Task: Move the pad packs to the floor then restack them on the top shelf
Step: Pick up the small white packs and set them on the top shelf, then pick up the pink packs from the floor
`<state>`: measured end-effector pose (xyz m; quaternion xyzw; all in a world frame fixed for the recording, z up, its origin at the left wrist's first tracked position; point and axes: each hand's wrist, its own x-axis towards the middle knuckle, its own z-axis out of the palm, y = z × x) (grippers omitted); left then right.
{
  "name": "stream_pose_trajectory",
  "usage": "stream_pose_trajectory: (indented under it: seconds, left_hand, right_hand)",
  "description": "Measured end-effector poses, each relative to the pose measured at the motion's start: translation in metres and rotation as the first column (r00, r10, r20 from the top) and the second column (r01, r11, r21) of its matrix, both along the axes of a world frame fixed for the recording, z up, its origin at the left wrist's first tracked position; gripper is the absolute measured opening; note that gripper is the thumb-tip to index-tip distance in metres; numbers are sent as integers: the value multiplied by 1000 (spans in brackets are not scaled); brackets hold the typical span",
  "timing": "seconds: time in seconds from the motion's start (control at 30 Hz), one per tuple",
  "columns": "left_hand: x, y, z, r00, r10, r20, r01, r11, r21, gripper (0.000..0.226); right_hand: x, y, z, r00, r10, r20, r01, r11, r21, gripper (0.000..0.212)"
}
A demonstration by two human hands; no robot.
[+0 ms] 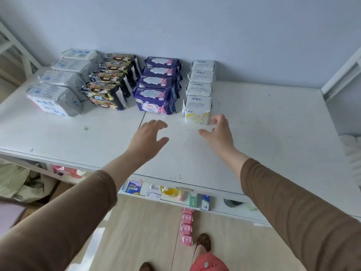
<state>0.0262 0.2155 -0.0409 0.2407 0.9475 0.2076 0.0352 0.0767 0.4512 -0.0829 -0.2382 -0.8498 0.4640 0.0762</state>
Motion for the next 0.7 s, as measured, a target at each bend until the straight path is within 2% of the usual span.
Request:
stream_pose_trajectory:
  seconds: [0.17,0.33,0.47,0.57,0.7]
  left_hand:
    - [40,-36,-13,997,-68,-39,69,998,8,32]
    - [97,-85,-42,985,-157,-70,162,984,74,26]
    - [157,-138,-99,982,-185,31,180,975,130,23]
    - [206,-177,-162,964,-156,214,144,987,69,23]
    - [260,-207,-260,894,-103,435,117,993,-6,25]
  right_hand:
    - [74,-44,13,985,173,-21,-163,957,240,43]
    - [159,-100,6,970,222,-104,-159,891,424,33]
    - [224,-146,-41,981,179,-78,-136,914,382,28]
    - [268,-173,-103,986,154,70,-167,948,270,27]
    - [313,-190,-205,957,90,274,-133,981,143,29]
